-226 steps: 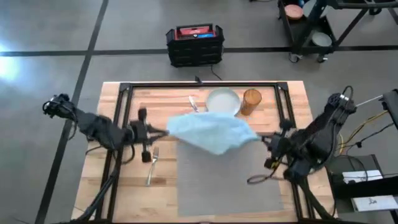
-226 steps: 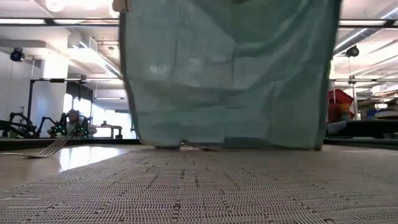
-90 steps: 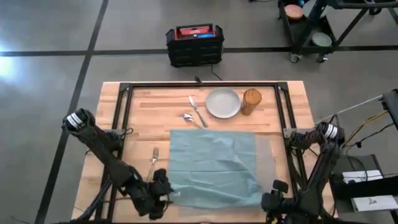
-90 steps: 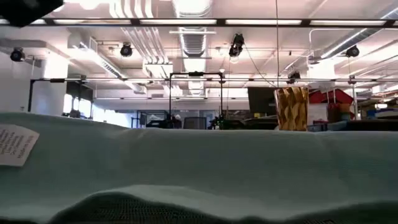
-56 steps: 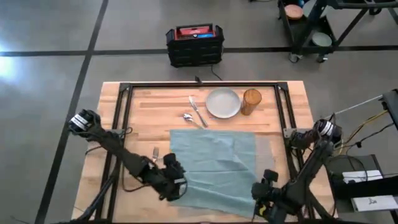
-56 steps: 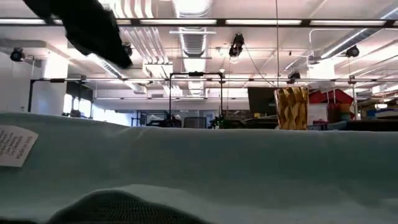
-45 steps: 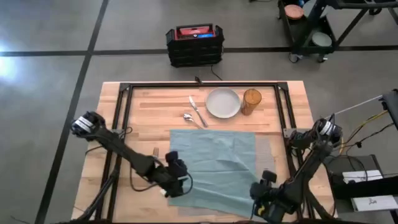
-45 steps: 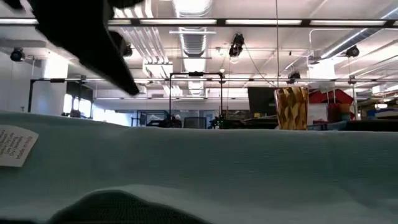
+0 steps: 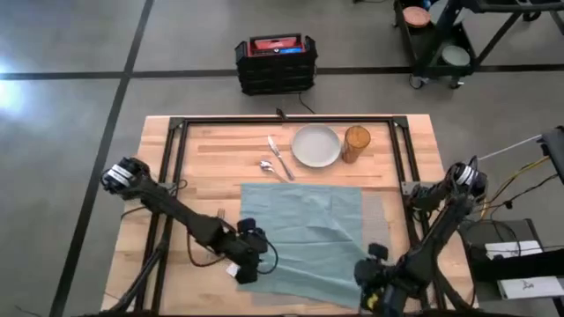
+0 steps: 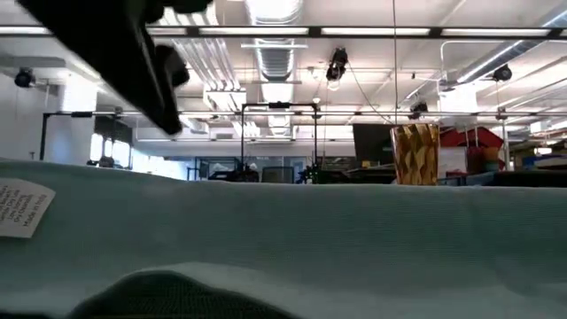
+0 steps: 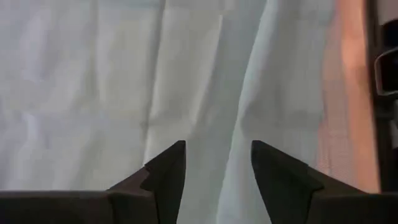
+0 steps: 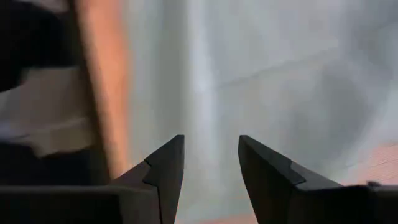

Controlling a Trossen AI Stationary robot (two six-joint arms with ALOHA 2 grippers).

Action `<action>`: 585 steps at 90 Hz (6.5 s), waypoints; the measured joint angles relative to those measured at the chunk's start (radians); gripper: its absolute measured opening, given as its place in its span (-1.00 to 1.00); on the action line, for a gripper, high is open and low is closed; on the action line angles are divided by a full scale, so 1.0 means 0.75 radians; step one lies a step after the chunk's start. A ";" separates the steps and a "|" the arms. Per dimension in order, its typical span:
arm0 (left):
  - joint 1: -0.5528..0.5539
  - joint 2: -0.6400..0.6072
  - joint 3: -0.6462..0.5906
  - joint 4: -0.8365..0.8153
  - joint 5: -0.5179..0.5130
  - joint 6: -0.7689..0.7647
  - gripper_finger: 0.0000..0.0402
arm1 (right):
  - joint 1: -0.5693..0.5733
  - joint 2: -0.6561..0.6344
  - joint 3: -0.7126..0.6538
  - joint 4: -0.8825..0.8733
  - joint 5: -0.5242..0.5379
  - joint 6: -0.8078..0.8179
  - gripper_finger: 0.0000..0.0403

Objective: Set table place
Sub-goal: Fold the blue napkin on the gray placemat

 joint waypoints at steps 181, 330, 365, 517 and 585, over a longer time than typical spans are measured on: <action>0.808 -0.145 -0.667 0.460 -0.151 0.205 -0.79 | -1.016 -0.320 -0.939 0.520 0.326 -0.163 -0.62; 0.628 -0.270 -0.189 -0.159 -0.321 0.416 0.17 | -0.985 -0.551 -0.573 0.166 0.371 -0.726 -0.03; -0.061 -0.244 -0.176 0.142 -0.289 0.375 0.08 | -0.380 -0.592 -0.546 0.562 0.012 -0.792 0.18; -0.468 0.517 0.338 -0.357 -0.060 -0.219 -0.85 | 0.145 0.406 0.146 0.147 -0.177 -0.194 -0.19; -0.467 0.507 0.337 -0.340 -0.069 -0.188 -0.90 | 0.145 0.397 0.175 -0.014 -0.237 -0.193 -0.98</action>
